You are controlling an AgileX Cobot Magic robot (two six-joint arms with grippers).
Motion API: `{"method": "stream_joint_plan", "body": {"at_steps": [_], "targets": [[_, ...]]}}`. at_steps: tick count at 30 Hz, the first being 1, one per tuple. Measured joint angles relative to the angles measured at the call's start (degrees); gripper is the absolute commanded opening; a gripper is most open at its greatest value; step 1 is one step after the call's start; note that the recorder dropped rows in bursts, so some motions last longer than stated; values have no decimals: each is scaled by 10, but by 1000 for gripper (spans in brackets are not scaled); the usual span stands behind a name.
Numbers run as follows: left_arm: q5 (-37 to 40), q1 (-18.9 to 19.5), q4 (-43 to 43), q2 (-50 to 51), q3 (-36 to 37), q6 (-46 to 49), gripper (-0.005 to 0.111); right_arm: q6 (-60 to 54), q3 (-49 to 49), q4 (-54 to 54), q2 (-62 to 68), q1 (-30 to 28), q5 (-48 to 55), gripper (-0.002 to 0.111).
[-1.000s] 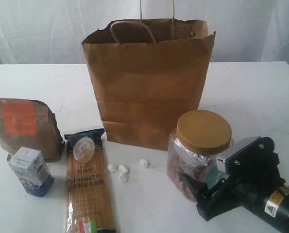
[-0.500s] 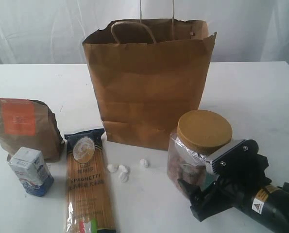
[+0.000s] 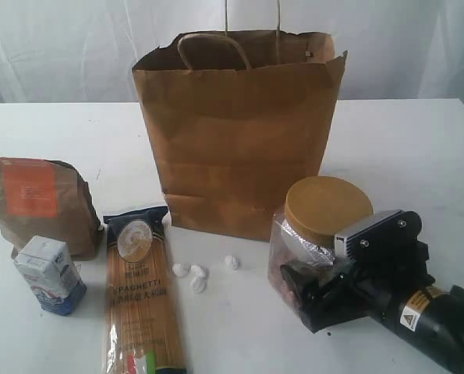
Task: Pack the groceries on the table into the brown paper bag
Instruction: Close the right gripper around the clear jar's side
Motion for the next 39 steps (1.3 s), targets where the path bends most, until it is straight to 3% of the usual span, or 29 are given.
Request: {"method": "stream_joint_plan", "body": {"at_steps": [3, 7, 10, 15, 18, 21, 39], "targets": [[0, 0, 0, 0, 0, 0, 0, 12, -5, -1, 2, 0, -1, 104], [0, 0, 0, 0, 0, 0, 0, 16, -6, -1, 3, 0, -1, 92], [0, 0, 0, 0, 0, 0, 0, 20, -6, -1, 3, 0, 1, 76], [0, 0, 0, 0, 0, 0, 0, 20, -9, 1, 3, 0, 9, 40], [0, 0, 0, 0, 0, 0, 0, 23, -9, -3, 3, 0, 9, 28], [0, 0, 0, 0, 0, 0, 0, 25, -9, -15, 2, -1, 11, 23], [0, 0, 0, 0, 0, 0, 0, 82, -9, -60, -54, -1, 100, 22]]}}
